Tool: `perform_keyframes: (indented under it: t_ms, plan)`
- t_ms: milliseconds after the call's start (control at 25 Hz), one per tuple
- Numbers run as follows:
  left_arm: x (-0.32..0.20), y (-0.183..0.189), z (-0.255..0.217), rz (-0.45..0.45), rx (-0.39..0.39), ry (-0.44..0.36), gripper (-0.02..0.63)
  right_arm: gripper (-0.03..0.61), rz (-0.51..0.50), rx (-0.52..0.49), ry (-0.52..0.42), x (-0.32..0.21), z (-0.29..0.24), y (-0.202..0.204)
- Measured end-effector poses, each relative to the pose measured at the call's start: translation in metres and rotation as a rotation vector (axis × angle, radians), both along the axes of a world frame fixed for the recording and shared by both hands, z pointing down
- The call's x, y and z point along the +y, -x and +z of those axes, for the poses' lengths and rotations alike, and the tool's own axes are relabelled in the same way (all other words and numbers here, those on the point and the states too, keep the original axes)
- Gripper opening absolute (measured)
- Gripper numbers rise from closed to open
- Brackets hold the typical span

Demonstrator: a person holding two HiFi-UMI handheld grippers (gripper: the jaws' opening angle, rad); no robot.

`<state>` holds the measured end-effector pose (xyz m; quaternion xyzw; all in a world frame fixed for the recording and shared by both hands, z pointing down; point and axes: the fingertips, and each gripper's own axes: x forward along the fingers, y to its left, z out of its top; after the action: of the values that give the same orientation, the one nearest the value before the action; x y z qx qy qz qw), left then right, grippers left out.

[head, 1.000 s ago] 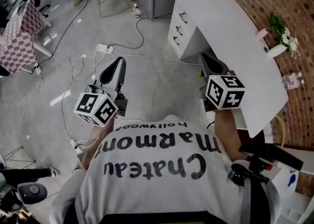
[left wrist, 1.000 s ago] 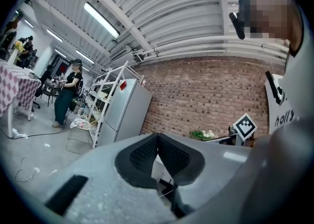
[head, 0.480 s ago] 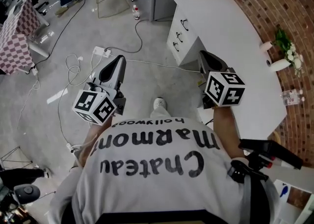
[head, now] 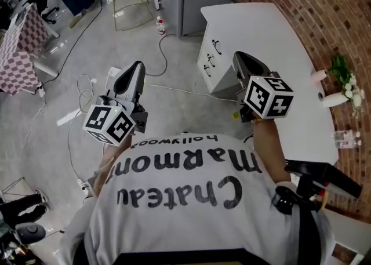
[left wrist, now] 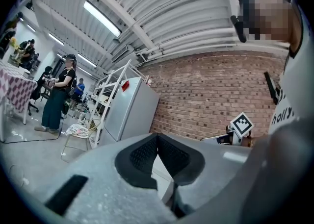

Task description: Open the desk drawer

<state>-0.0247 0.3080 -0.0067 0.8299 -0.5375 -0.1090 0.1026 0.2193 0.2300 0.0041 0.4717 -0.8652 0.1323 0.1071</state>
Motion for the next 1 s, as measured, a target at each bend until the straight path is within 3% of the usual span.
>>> perform_keyframes:
  t_ms: [560, 1000]
  plan:
    - [-0.067, -0.003, 0.025, -0.008, 0.004, 0.075, 0.015, 0.015, 0.003, 0.04, 0.07, -0.061, 0.034, -0.011]
    - [-0.148, 0.004, 0.04, 0.062, -0.009, 0.113, 0.015, 0.015, 0.053, 0.08, 0.105, -0.128, 0.047, -0.003]
